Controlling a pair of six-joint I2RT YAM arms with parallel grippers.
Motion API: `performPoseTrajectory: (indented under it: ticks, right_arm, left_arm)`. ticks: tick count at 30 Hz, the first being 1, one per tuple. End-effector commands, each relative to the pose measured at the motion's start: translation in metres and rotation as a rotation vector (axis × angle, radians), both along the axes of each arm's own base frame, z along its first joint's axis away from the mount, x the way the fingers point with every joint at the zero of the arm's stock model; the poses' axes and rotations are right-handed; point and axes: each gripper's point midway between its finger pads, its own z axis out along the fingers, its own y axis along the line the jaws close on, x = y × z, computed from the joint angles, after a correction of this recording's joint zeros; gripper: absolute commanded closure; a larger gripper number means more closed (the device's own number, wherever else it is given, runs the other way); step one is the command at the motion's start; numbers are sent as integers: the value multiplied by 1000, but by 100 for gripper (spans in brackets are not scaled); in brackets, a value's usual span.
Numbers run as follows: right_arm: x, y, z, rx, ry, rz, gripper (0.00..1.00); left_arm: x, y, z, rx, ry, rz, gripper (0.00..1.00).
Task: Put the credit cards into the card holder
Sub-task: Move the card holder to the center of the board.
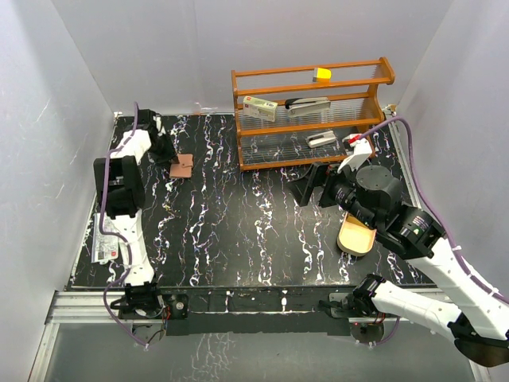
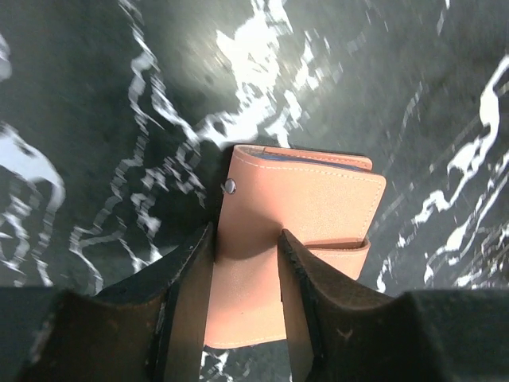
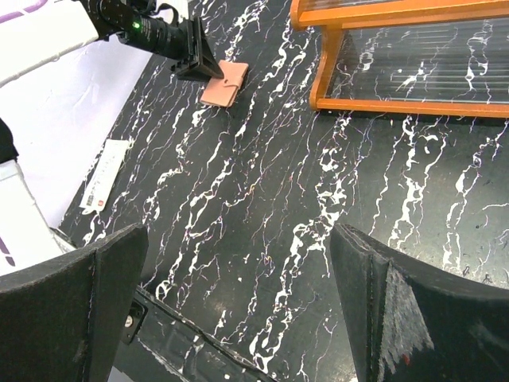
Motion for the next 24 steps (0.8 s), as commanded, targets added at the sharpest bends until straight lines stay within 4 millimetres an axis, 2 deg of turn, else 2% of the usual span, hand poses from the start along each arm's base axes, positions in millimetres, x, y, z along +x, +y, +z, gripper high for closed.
performPoseTrajectory:
  ticks: [1,8,12,19,24]
  right_arm:
    - [1,-4,10,32,-36,-19,2]
    - [-3,-6,-6,12,6,-18,2]
    - [-5,-3,-18,4,42,-10,2]
    - [-1,-2,-51,-51,141,-39,3]
    - [5,-7,-75,-90,220,-114,4]
  left_arm:
    - [-49,-35,-9,-32,121,-75,66]
    - [-91,-73,-11,-106,171,-110,67]
    - [-115,-101,-8,-157,179,-144,67]
    - [-155,-143,-19,-220,200,-196,67]
    - [-175,-178,-14,-273,186,-260,67]
